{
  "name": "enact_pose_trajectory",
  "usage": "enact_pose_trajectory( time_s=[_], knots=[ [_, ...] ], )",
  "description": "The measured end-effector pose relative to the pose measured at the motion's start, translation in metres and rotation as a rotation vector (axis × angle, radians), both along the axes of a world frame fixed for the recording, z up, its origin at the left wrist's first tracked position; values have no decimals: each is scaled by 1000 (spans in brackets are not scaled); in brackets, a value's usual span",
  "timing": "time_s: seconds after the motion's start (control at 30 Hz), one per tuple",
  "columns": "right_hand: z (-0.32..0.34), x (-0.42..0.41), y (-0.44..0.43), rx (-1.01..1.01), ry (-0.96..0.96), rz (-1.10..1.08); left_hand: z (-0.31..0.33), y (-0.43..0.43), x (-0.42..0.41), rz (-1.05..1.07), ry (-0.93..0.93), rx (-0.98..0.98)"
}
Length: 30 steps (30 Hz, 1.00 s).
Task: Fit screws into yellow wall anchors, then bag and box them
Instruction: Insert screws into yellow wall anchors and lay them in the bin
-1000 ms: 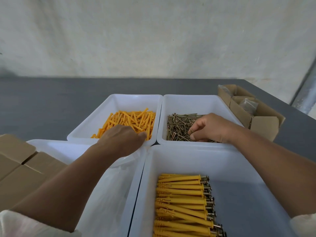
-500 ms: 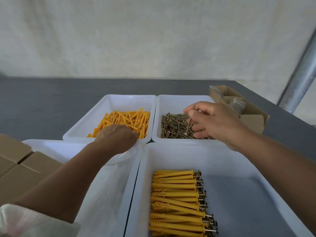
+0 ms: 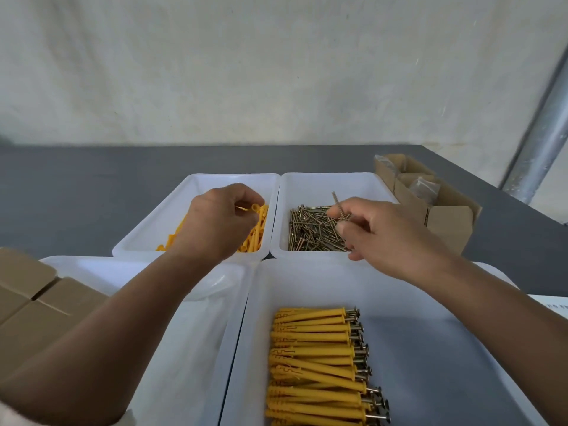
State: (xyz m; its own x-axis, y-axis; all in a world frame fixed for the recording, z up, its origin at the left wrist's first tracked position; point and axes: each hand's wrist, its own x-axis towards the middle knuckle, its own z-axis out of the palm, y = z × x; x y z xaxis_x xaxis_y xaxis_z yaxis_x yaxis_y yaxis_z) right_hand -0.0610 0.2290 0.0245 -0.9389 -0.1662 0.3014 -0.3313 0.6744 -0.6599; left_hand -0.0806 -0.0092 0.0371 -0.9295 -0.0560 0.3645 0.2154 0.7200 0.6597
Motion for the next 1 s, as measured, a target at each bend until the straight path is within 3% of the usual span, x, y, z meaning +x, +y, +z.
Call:
enact_pose_trajectory(
  time_s=[0.23, 0.4, 1.0],
  knots=[
    [6, 7, -5, 330, 242, 63, 7, 13, 16, -211, 101, 83],
    [6, 10, -6, 380, 262, 105, 3, 16, 19, -330, 64, 38],
    [4, 13, -6, 575, 266, 126, -6, 22, 23, -348, 83, -191]
  ],
)
